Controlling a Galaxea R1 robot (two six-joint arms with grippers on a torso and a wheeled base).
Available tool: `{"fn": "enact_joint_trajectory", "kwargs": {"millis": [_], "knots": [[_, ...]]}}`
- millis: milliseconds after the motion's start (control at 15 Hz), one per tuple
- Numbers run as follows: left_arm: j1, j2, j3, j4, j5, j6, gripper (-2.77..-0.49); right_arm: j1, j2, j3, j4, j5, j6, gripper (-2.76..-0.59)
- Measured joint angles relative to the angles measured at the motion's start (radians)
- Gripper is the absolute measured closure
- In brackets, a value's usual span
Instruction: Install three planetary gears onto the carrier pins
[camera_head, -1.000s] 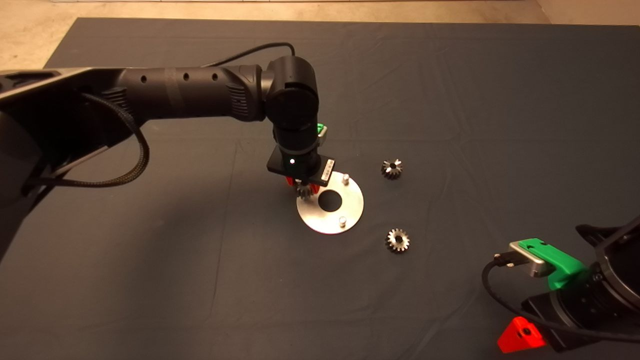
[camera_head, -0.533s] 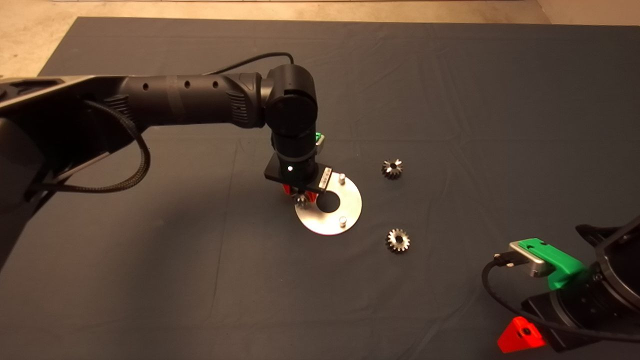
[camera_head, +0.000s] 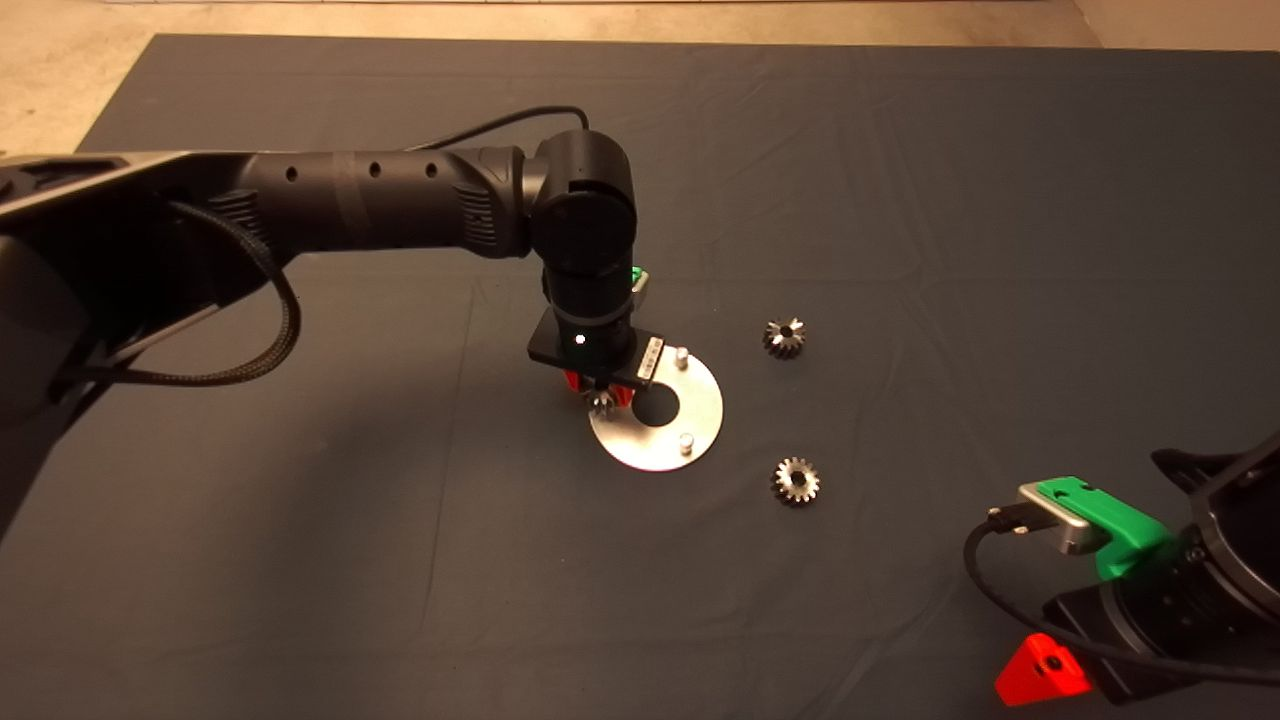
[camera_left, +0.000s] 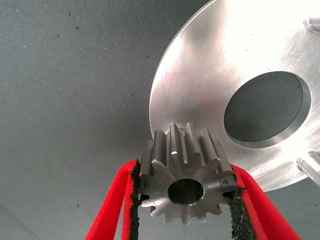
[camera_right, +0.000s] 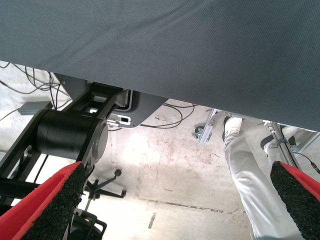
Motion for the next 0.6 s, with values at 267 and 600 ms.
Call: {"fn": "enact_joint_trajectory", "kwargs": {"millis": [267, 600], "knots": [[-0.001, 0.000, 0.000, -0.006, 0.001, -0.003, -1.04, 0.000, 0.000, 0.000, 0.000, 0.000, 0.000, -2.75], [-0.008, 0.000, 0.011, -0.009, 0.001, -0.005, -1.23, 0.000, 0.000, 0.000, 0.000, 0.000, 0.000, -2.75]]}}
